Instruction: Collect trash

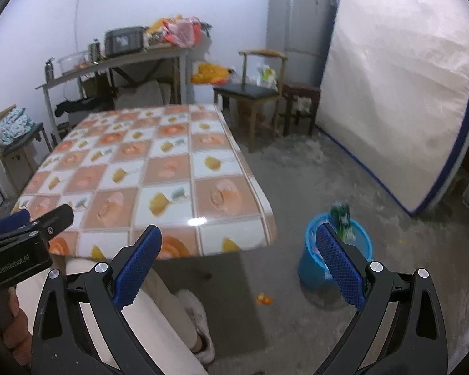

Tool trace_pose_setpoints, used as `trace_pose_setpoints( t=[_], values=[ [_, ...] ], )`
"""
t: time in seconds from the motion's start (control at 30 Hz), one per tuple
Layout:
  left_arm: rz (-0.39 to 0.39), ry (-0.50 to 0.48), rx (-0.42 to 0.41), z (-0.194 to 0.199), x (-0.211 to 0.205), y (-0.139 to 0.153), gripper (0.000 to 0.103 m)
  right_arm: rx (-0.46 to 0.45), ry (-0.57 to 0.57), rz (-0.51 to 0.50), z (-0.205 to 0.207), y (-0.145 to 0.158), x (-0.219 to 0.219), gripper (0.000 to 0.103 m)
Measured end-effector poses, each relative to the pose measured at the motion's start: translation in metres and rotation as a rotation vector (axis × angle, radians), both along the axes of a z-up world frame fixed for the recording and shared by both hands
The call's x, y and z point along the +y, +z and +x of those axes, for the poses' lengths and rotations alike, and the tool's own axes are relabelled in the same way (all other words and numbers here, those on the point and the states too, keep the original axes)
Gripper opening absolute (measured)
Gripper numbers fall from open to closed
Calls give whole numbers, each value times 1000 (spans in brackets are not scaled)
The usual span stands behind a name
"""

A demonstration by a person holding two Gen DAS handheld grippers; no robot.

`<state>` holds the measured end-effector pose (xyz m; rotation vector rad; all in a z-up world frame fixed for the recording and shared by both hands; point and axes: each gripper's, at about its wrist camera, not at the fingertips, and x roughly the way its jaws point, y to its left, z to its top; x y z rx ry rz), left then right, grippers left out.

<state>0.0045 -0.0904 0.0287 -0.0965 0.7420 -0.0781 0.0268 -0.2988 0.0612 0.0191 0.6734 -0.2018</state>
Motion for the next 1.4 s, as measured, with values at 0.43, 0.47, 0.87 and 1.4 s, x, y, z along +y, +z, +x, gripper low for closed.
trace_pose_setpoints(
  t=[0.43, 0.47, 0.87, 1.4],
  values=[
    [80, -127, 58, 5, -33, -13, 97, 80, -67, 12, -11, -16, -19, 95],
    [82, -130, 57, 4, -34, -13, 97, 83, -70, 14, -12, -16, -20, 95],
    [115, -161, 63, 2, -46, -16, 97, 108, -113, 23, -16, -21, -36, 95],
    [137, -189, 60, 0, -51, -17, 97, 109, -154, 16, -18, -20, -48, 95]
  ],
)
